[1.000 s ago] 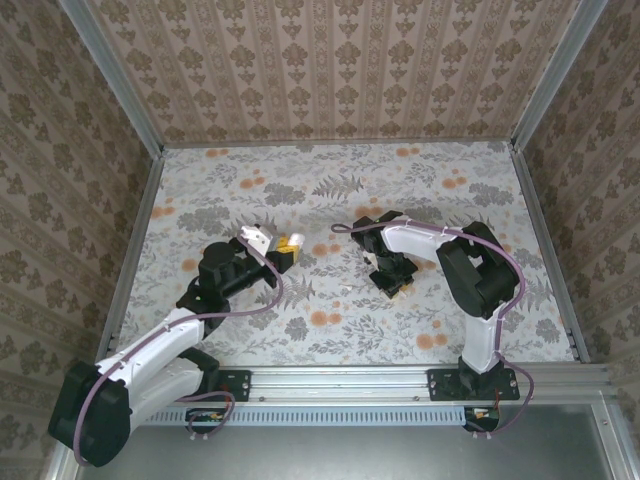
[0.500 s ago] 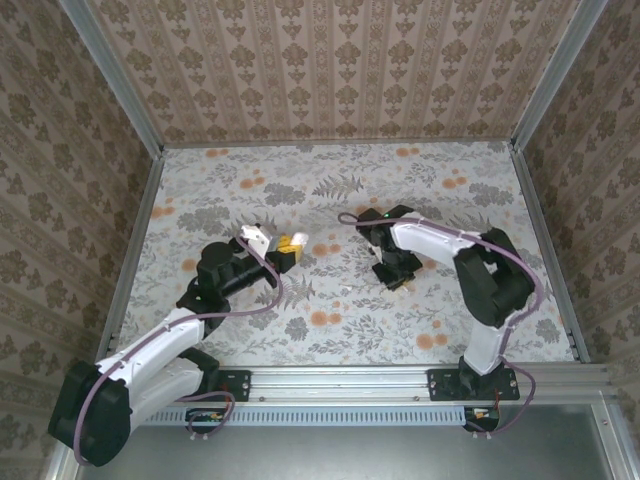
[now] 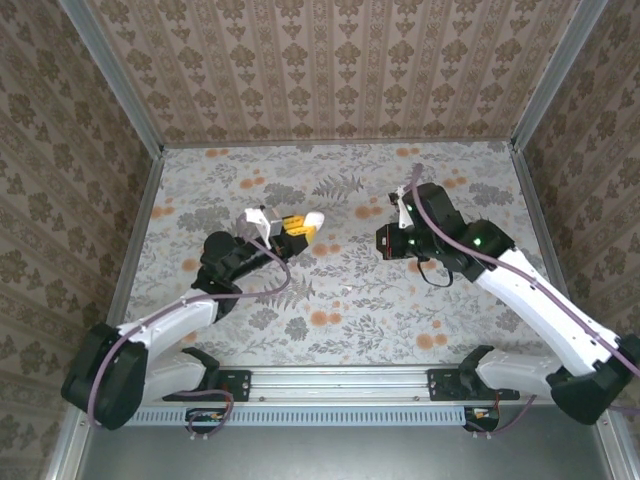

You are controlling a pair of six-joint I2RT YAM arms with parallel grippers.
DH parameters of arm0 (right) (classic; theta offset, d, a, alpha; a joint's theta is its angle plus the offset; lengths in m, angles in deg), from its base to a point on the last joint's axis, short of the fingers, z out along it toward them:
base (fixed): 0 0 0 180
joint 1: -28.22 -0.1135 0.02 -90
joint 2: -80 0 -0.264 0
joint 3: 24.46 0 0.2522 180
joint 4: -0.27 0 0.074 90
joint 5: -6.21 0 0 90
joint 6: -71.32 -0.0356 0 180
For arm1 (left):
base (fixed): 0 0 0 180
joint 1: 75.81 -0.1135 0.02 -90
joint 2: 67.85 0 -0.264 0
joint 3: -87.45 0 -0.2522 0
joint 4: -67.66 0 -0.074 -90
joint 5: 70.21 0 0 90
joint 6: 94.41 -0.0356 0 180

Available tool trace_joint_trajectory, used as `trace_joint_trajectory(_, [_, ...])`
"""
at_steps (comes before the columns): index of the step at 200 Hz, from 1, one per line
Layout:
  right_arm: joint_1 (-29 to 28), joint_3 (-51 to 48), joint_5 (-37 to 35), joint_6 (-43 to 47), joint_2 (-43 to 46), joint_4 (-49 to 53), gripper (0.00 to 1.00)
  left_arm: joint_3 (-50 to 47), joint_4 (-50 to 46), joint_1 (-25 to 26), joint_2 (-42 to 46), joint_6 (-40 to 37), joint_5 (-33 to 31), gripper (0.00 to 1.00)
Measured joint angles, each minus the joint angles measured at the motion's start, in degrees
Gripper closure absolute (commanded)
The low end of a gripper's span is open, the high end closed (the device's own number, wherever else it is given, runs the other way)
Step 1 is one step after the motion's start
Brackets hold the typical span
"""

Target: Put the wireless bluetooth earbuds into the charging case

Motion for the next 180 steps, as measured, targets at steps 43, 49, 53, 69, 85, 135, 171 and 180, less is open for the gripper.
trace_joint_trajectory(43, [-6.3,-1.1,0.1,-7.3,1.0,-12.0,0.92,1.8,8.1,1.3,-5.2,3.5,0.9,1.00])
trace_joint_trajectory(49, [-6.5,-1.1,0.1,-7.8,0.8,-13.2,0.92,1.9,8.6,1.6,-5.4,3.7,1.2,1.00])
trace_joint_trajectory(53, [-6.6,-1.0,0.1,-8.3,0.5,-14.1,0.92,2.0,8.9,1.7,-5.4,3.7,1.5,1.00])
trace_joint_trajectory(69, [-6.6,-0.3,0.3,-9.0,-1.4,-16.2,0.92,2.3,9.8,2.4,-5.4,3.9,2.3,1.00])
trace_joint_trajectory(85, [-6.6,0.7,1.2,-9.7,-3.7,-18.1,0.92,2.4,10.4,2.7,-5.4,4.1,2.8,1.00])
trace_joint_trajectory(135, [-6.3,4.9,4.7,-10.5,-8.1,-20.0,0.91,2.4,11.0,2.8,-5.2,5.0,3.0,1.00])
trace_joint_trajectory(171, [-5.0,5.9,5.9,-11.6,-8.1,-21.4,0.91,2.4,11.0,3.0,-4.7,5.1,3.0,1.00])
trace_joint_trajectory(180, [-4.9,6.0,5.9,-11.6,-8.1,-21.7,0.92,2.4,11.0,3.1,-4.7,5.1,3.0,1.00])
